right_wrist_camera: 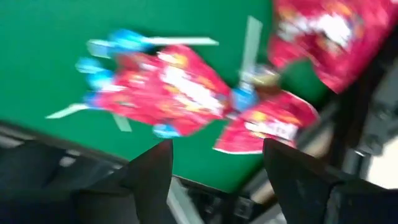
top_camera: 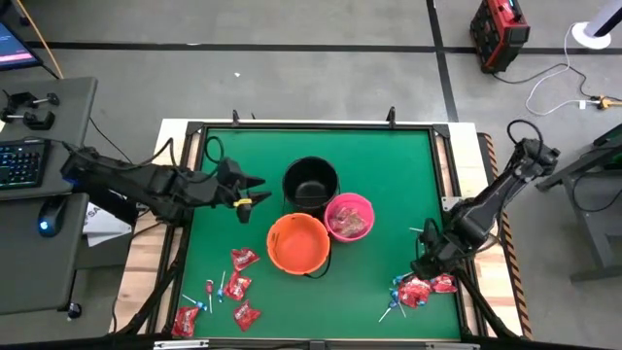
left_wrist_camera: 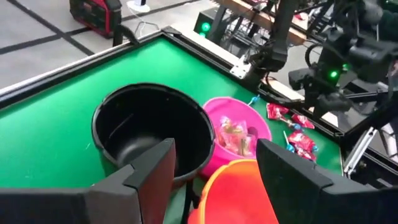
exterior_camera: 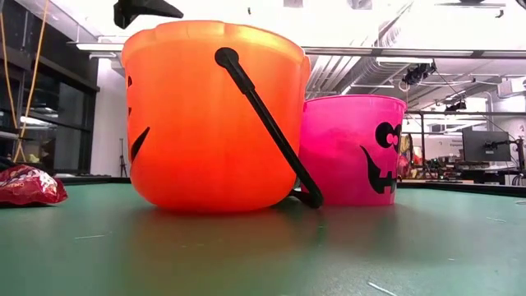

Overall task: Sort candy by brand, put in halloween buckets
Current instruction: Put the orange gummy into pink bucket

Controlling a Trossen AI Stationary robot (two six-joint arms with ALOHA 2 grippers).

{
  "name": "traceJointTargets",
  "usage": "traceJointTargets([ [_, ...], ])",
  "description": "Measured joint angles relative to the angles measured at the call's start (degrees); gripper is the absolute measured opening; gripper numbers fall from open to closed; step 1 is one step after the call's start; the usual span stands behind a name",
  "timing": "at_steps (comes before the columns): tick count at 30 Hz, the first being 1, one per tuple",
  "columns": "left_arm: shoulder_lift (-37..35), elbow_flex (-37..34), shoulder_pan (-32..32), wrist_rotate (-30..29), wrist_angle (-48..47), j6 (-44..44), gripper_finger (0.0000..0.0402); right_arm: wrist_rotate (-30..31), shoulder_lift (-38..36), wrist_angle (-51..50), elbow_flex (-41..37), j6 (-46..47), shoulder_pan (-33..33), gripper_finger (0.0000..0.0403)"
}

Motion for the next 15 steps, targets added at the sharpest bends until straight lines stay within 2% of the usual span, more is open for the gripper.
traceJointTargets([
  [3,0.7,-0.3,0.0,0.2,-0.3,-0.5,0.0214,-3.6,0.0,1.8,-3.5,2.0,1.4,0.0215],
  [6,1.4,-0.2,0.0,0.3,-0.2,-0.5,0.0214,-6.2,0.0,2.7,-5.1,1.5,1.7,0.0169],
  [9,1.8,-0.2,0.0,0.7,-0.2,-0.4,0.0214,-7.0,0.1,2.8,-5.1,0.1,1.6,0.0095],
  [11,1.8,-0.2,0.0,0.7,-0.2,-0.4,0.0213,-9.7,1.0,2.0,-5.2,-1.5,1.6,0.0033],
  [12,1.8,-0.2,0.0,0.7,-0.2,-0.3,0.0213,-11.6,1.6,1.9,-5.7,-3.0,1.7,0.0017],
  [15,1.8,-0.2,0.0,0.7,-0.2,-0.3,0.0213,-15.5,4.0,3.4,-7.3,-5.0,1.7,0.0018],
])
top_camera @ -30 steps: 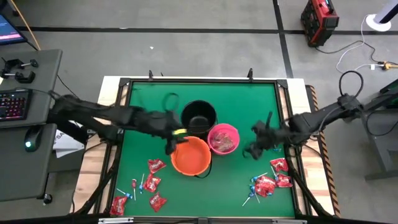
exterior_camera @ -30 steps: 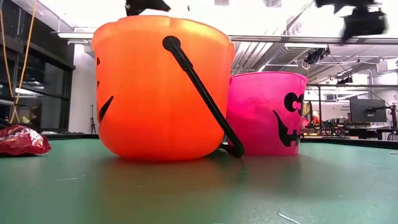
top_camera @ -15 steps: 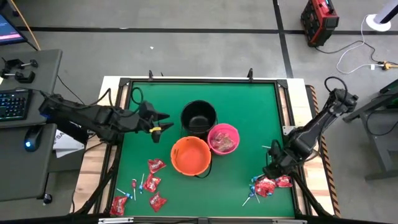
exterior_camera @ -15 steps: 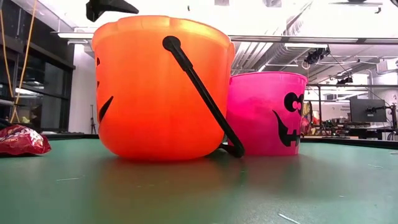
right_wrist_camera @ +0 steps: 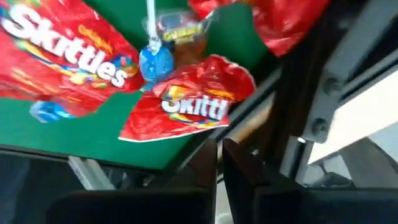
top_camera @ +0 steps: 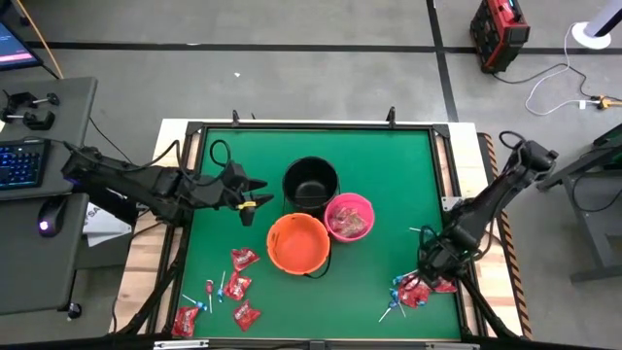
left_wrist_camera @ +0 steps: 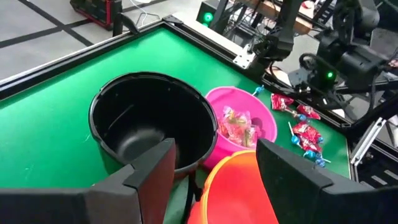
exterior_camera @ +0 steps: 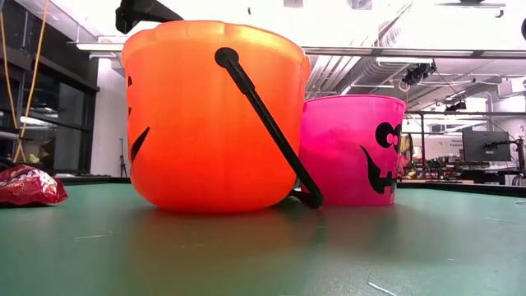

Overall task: Sort candy by brand, put in halloween buckets
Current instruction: Put the orange gummy into pink bucket

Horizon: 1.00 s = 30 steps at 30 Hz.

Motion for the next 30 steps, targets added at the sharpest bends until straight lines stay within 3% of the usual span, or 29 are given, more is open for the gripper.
traceJointTargets([
  [7,0.0,0.0,0.0,0.0,-0.4,0.5,0.0213,0.2,6.1,5.3,-1.2,-1.9,-0.2,0.0004],
  [13,0.0,0.0,0.0,0.0,-0.4,3.0,0.0213,11.8,7.1,5.6,0.5,-1.9,-3.9,0.0001],
  [18,0.0,0.0,0.0,0.0,-0.4,3.0,0.0213,21.3,7.1,-3.6,5.6,-4.8,-7.4,0.0000],
  [25,0.0,0.0,0.0,0.0,-0.4,2.9,0.0213,26.5,7.0,-23.9,15.5,-8.2,-8.3,0.0000],
  [30,0.0,0.0,0.0,3.6,-0.3,0.5,0.0213,30.3,7.0,-23.8,17.5,-8.0,-8.3,0.0000],
])
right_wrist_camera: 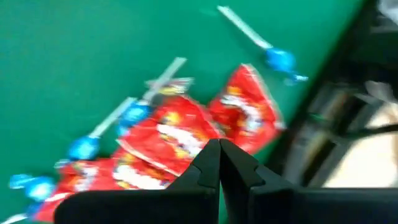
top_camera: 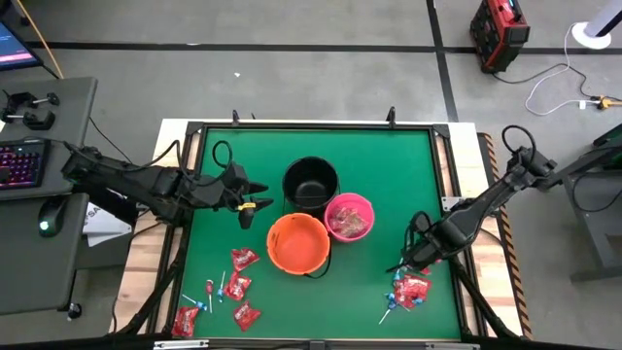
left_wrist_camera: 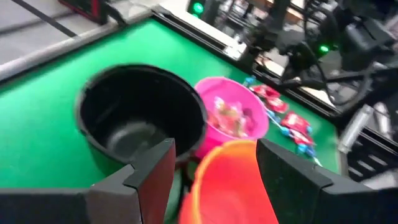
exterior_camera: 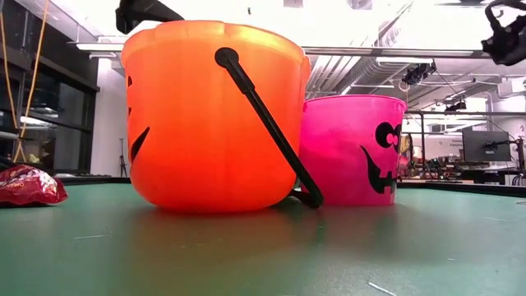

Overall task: Sort candy by brand, put in halloween buckets
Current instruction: Put the orange gummy into pink bucket

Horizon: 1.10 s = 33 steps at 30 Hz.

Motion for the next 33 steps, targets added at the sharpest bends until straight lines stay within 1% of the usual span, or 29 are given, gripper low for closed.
traceJointTargets([
  [3,0.0,0.0,-0.1,1.6,-0.2,-0.1,0.0213,-0.2,0.0,9.3,-4.0,-0.2,0.0,0.0000],
  [6,0.0,0.0,0.0,2.4,-0.2,-0.6,0.0213,0.2,0.0,18.5,-9.6,2.3,0.0,0.0000],
  [8,0.0,0.0,0.0,2.4,-0.2,-0.6,0.0213,1.9,0.0,22.6,-12.8,5.2,0.0,0.0000],
  [10,0.0,0.0,-0.1,2.4,-0.2,-0.6,0.0213,2.2,0.0,25.2,-15.0,6.8,0.0,0.0000],
  [12,0.0,0.0,-0.1,2.4,-0.2,-0.6,0.0213,-0.1,0.0,24.7,-16.3,6.9,0.0,0.0000],
  [14,0.0,0.0,-0.1,2.4,-0.2,-0.6,0.0213,-3.9,0.0,21.9,-16.7,6.6,0.1,0.0000],
  [16,0.0,0.0,-0.1,2.4,-0.2,-0.6,0.0213,-5.5,0.0,18.0,-15.9,6.4,0.5,0.0000],
  [18,0.0,0.0,-0.1,2.2,-0.2,-0.6,0.0213,-5.1,0.0,13.6,-13.6,6.1,0.8,0.0000],
  [20,0.0,0.0,-0.1,2.1,-0.2,-0.5,0.0213,-3.3,0.0,9.4,-11.2,6.2,0.8,0.0000],
  [22,0.0,0.0,-0.1,2.1,-0.2,-0.5,0.0213,-1.3,0.0,7.7,-9.4,6.7,0.8,0.0000],
  [25,0.0,0.0,-0.1,2.1,-0.2,-0.5,0.0213,0.5,0.0,11.3,-9.2,5.8,0.8,0.0000],
  [29,0.0,0.0,-0.1,1.8,-1.1,-0.5,0.0213,0.3,0.0,18.5,-12.0,4.5,-0.4,0.0004],
  [31,0.0,0.0,-0.1,1.7,-1.2,-0.5,0.0213,0.2,0.0,20.6,-13.2,4.3,-1.5,0.0019],
  [33,0.0,0.0,-0.1,1.7,-1.2,-0.5,0.0213,0.2,0.0,21.6,-14.0,3.7,-2.7,0.0043],
])
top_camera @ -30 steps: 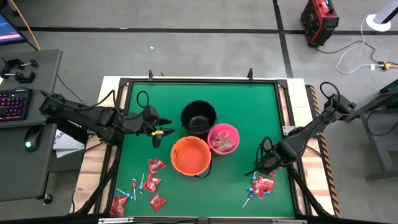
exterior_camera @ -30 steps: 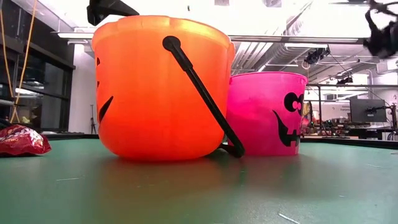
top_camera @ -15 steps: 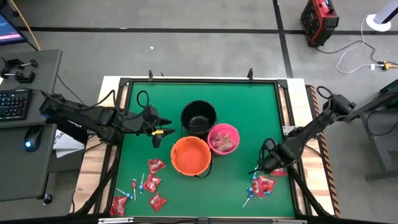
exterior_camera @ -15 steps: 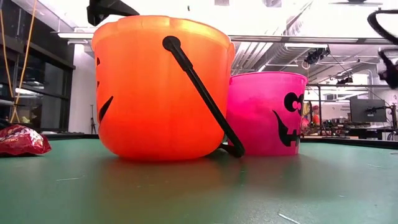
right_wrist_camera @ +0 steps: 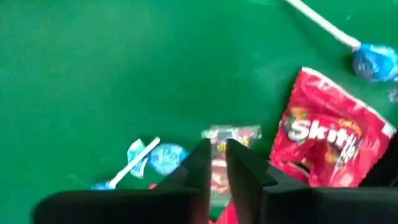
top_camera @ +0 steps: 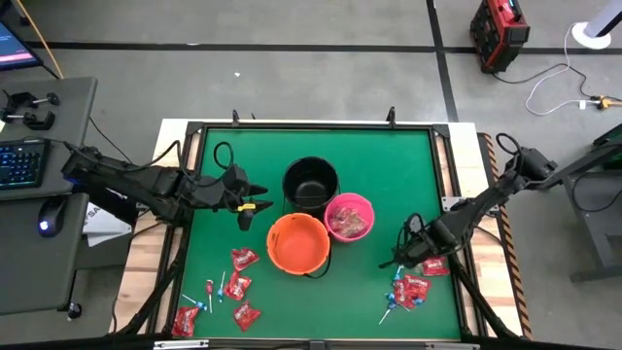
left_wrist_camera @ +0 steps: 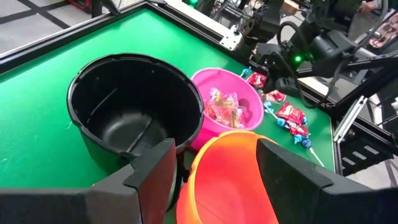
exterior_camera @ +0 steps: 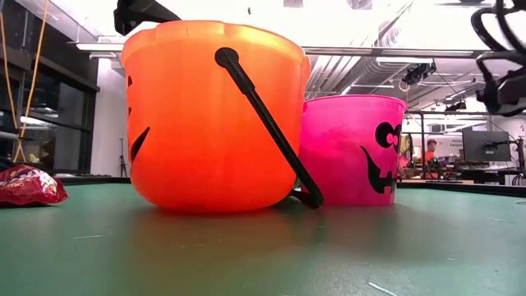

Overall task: Sort candy by brand, put in halloween buckets
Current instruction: Put the orange gummy into pink bucket

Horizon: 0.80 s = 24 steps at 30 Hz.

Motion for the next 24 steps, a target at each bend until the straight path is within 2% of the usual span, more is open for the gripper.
traceJointTargets([
  [6,0.0,0.0,0.0,0.0,0.0,0.0,0.0213,-2.4,0.1,0.0,-0.5,-3.6,-2.3,0.0137],
  [11,0.0,0.0,0.0,0.2,-0.1,0.0,0.0213,-3.1,1.4,0.3,-0.5,-3.9,-2.6,0.0179],
  [20,0.0,0.0,0.0,0.2,-0.1,0.0,0.0213,-3.1,6.3,2.2,-0.5,-3.5,-2.6,0.0180],
  [24,0.0,0.0,0.0,0.3,-0.2,0.0,0.0213,-5.0,8.3,2.4,-0.4,-3.6,-2.6,0.0137],
])
